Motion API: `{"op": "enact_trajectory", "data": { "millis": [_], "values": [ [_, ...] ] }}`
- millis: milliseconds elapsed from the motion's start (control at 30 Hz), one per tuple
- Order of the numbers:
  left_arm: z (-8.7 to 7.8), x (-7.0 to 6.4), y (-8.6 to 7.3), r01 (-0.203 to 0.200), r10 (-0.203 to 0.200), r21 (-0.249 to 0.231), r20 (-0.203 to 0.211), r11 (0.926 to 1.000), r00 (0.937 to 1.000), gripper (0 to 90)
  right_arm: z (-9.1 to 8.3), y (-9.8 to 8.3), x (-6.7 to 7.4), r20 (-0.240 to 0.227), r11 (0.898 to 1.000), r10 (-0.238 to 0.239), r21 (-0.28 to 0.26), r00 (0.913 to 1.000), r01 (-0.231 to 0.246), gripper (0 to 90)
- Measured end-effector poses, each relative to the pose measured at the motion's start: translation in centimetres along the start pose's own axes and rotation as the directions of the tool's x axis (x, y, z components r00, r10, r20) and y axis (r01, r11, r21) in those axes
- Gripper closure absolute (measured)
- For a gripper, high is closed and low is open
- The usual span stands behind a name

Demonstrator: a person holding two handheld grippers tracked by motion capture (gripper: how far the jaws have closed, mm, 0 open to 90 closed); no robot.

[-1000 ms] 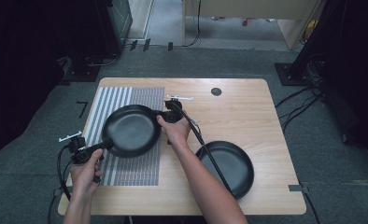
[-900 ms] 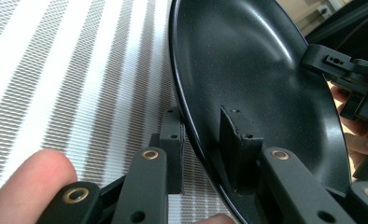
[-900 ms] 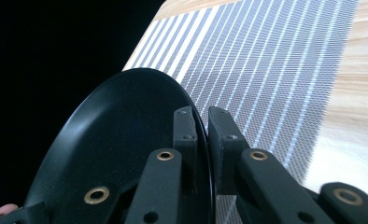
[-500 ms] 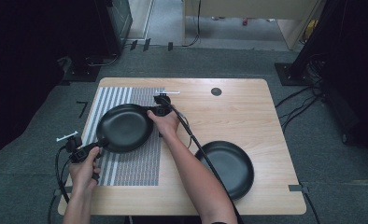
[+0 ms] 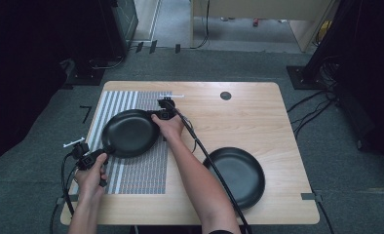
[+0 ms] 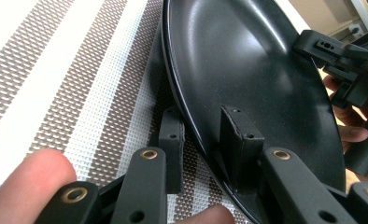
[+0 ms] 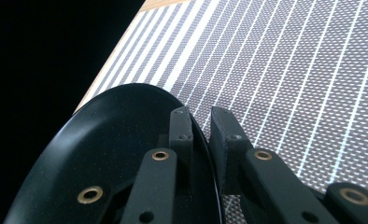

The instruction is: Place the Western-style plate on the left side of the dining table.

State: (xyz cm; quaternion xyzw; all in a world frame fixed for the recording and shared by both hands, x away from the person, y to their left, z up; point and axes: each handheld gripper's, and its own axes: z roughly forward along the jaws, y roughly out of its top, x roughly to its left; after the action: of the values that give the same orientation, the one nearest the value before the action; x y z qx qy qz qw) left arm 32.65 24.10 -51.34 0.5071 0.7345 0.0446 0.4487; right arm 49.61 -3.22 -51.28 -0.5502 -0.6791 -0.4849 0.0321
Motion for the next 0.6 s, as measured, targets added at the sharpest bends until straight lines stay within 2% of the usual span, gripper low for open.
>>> {"op": "enact_trajectory", "data": {
  "millis": [300,433,500,600],
  "values": [
    [0.3,-0.2,-0.2,-0.01,0.01,-0.006,-0.011,0.9999,0.9999,70.3,0.4,0.0,-0.4,0.009,1.0,0.013,0.003,0.9999,-0.013,79.1],
    [0.2,-0.5,-0.3,-0.025,0.025,-0.01,-0.003,0.9996,0.9997,60.1,0.4,0.0,-0.2,0.025,1.0,0.007,0.005,0.9997,-0.007,78.2],
    [0.0,-0.6,-0.3,-0.045,0.045,-0.02,-0.011,0.9988,0.9989,56.6,0.3,0.1,0.1,0.041,1.0,-0.004,0.002,0.9991,0.004,76.3],
    [-0.5,-1.2,-0.1,-0.108,0.106,-0.034,-0.051,0.9936,0.9931,50.4,-0.2,0.4,0.5,0.091,0.998,-0.043,-0.033,0.9949,0.046,68.8]
  ]
}}
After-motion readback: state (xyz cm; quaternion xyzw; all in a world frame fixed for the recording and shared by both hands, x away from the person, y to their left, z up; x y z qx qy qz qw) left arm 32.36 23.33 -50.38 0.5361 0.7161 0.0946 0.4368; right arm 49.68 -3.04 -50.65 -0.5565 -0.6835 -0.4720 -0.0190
